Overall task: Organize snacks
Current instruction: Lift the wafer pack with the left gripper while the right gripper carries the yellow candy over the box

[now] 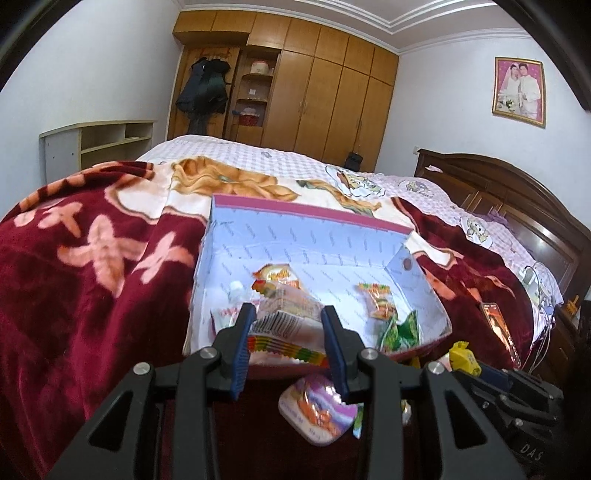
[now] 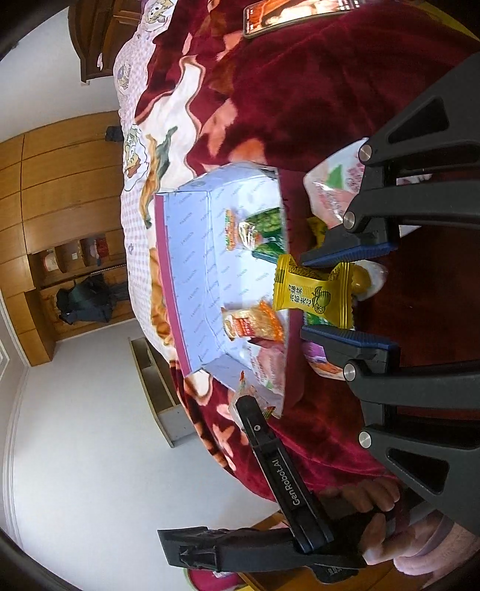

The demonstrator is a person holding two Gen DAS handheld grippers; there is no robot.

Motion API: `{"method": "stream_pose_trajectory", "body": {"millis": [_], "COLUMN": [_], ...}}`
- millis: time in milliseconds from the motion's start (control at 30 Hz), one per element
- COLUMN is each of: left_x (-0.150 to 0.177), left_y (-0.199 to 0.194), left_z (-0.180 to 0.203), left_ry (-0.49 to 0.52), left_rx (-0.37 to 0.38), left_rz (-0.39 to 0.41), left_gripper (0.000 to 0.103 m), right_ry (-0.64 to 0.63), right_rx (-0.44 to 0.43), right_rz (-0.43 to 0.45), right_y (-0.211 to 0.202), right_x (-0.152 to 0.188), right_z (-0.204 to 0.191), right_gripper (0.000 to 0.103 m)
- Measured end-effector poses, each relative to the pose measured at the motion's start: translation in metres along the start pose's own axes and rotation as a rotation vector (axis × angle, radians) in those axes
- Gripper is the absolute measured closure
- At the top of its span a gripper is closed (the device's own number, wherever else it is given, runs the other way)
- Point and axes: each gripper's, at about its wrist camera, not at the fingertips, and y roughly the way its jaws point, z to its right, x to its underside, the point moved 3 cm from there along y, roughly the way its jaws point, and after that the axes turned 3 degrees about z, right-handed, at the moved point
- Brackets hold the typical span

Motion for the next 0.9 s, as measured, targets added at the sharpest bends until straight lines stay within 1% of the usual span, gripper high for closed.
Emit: {"method": "stream_pose_trajectory", "body": {"millis": [433, 667, 900], "left_x": [-0.027, -0.029, -0.026], "left_y": [0.038, 0.064, 0.083], "left_z": [-0.002, -0.006, -0.013], "left_ry": [0.028, 0.038, 0.028], "left_rx": [-0.02, -0.047, -0.059], "left_rz": [0.012, -0.019, -0.054], "left_gripper": [0.065, 0.065, 0.065], "right_ry": [-0.005, 0.003, -0.01], "right_rx": [0.015, 0.018, 0.024], "right_rz": [0.012, 0.009, 0.0], "right_y": [0.017, 0.025, 0.029], "right_x": [-0.022, -0.027, -0.028], "right_z": [0.009, 0.011, 0.009], "right_gripper": [0.07, 0.07, 0.07]}}
